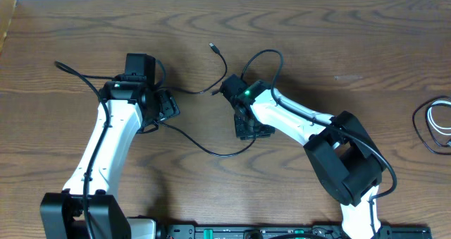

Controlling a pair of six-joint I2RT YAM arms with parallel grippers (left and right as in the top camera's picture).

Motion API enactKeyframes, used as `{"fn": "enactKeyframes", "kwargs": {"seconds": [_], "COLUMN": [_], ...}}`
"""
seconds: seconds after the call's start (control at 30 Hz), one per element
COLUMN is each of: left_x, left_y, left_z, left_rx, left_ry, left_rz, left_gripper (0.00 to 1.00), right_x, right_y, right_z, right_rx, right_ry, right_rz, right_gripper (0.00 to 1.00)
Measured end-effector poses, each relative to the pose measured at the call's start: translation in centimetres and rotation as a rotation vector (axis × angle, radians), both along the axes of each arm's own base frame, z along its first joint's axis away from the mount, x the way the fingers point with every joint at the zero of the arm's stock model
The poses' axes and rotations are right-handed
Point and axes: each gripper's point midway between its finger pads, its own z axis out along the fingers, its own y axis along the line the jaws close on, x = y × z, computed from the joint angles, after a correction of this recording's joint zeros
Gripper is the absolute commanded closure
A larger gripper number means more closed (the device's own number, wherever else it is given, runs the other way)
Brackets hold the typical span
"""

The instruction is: Untangle cables

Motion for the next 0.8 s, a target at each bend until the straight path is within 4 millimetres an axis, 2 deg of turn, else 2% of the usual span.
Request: {"fn": "enactKeyframes", "kwargs": {"seconds": [0.03, 0.17, 0.27, 0.33, 0.43, 0.7, 0.8], "left_x": [0.0, -0.1, -0.3, -0.3, -0.4, -0.4, -0.4], "left_y": [0.0, 0.0, 0.0, 0.0, 0.0, 0.0, 0.0], "left_z": [0.0, 0.0, -0.1, -0.1, -0.1, -0.1, -0.1], "left_rx": [0.0, 0.0, 0.001, 0.001, 0.001, 0.001, 0.001], "left_ry": [0.0, 0.003, 0.011, 0.014, 0.016, 0.015, 0.015], "left_rz": [0.0, 0.0, 0.0, 0.0, 0.0, 0.0, 0.0], "left_gripper": [0.21, 0.21, 0.21, 0.21, 0.21, 0.21, 0.21], "right_x": [0.0, 0.1, 0.4, 1.2, 2.9, 4.3, 4.7], "right_y": [0.0, -0.2, -1.2, -3.0, -6.8, -18.4, -21.5], "right_z": [0.0, 0.0, 0.0, 0.0, 0.0, 0.2, 0.7], "right_rx": [0.001, -0.006, -0.022, -0.039, -0.066, -0.221, -0.228], "right_ry": [0.001, -0.002, 0.003, 0.015, 0.033, 0.097, 0.096], "right_rz": [-0.004, -0.008, -0.033, -0.07, -0.104, -0.262, -0.323], "right_gripper": [0.79, 0.99, 0.99, 0.99, 0.99, 0.99, 0.99]}}
